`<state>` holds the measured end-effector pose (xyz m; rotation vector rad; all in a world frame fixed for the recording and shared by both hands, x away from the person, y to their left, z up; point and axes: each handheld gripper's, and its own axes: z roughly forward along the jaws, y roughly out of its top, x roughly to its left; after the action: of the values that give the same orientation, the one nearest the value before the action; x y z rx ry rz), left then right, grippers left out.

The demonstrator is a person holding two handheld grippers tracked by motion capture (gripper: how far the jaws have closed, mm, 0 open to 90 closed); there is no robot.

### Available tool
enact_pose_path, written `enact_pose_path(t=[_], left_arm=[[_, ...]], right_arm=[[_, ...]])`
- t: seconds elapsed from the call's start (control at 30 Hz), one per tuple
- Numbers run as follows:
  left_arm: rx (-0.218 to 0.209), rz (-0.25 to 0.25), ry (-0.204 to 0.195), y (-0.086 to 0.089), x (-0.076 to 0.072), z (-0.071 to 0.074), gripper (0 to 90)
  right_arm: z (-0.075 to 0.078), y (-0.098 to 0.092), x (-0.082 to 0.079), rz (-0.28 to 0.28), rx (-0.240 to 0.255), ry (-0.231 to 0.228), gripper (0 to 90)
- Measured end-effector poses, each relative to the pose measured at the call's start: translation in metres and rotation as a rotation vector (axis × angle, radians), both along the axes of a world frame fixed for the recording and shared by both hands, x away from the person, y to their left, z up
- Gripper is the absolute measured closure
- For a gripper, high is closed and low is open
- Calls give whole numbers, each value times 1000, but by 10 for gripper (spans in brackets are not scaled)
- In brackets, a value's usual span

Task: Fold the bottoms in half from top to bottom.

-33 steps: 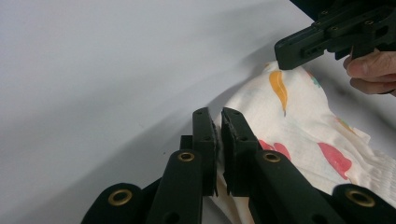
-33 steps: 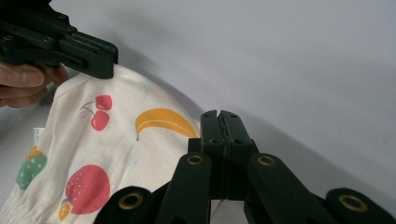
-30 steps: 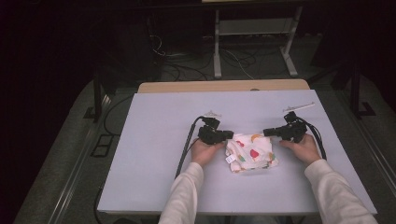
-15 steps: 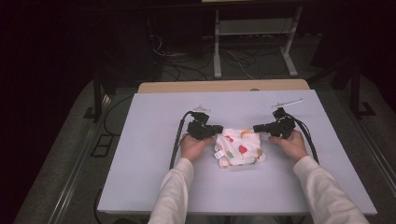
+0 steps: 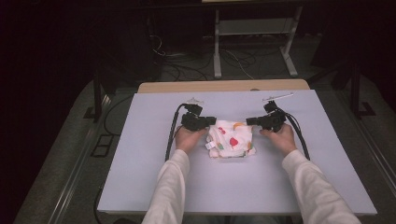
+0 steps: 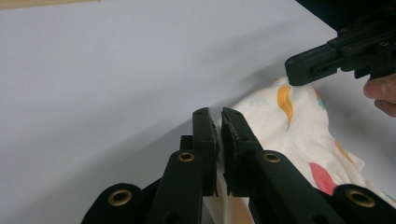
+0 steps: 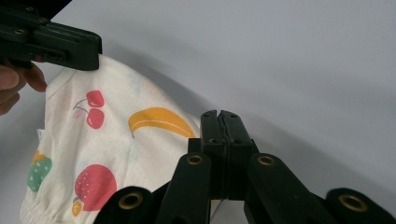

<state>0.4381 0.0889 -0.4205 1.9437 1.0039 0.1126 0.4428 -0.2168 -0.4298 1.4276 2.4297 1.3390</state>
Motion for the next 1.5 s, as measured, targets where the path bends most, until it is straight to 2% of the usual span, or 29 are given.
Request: enact_pose_path(t=[0.2, 0.37, 0.57, 0.67, 0.8, 0.87, 0.93, 1.0, 1.1, 1.27, 1.33, 1.43, 1.5], left_arm=[[20, 15, -17, 0, 8, -4, 834], [7, 32, -28, 2, 17, -10, 834], [-10, 52, -22, 3, 23, -18, 833], [-20, 67, -33, 4, 24, -19, 833], [-37, 92, -33, 3, 25, -18, 822], [-28, 111, -27, 4, 24, -18, 736], [-20, 150, -19, 7, 24, -18, 554], [-30, 174, -10, 12, 24, -17, 442], [-53, 176, 3, 19, 22, -16, 335], [-69, 149, 13, 26, 19, -14, 230], [-76, 141, 13, 28, 18, -12, 174], [-102, 128, 13, 30, 15, -9, 110], [-104, 122, 18, 31, 13, -7, 43]], right_arm=[[-2, 2, 6, -21, 10, -8, 881], [-4, 4, 11, -37, 15, -20, 881], [-10, 5, 17, -67, 31, -29, 881], [-12, 5, 20, -67, 40, -17, 881], [-13, 4, 22, -93, 68, -8, 876], [-12, 5, 22, -98, 64, 2, 831], [-11, 4, 21, -105, 37, -20, 730], [-10, 1, 19, -106, 47, -26, 650], [-9, -4, 17, -107, 79, -33, 536], [-5, -8, 11, -93, 116, -51, 350], [-3, -8, 10, -71, 113, -48, 263], [1, -5, 5, -46, 74, -54, 128], [4, -4, 3, -40, 71, -59, 121]])
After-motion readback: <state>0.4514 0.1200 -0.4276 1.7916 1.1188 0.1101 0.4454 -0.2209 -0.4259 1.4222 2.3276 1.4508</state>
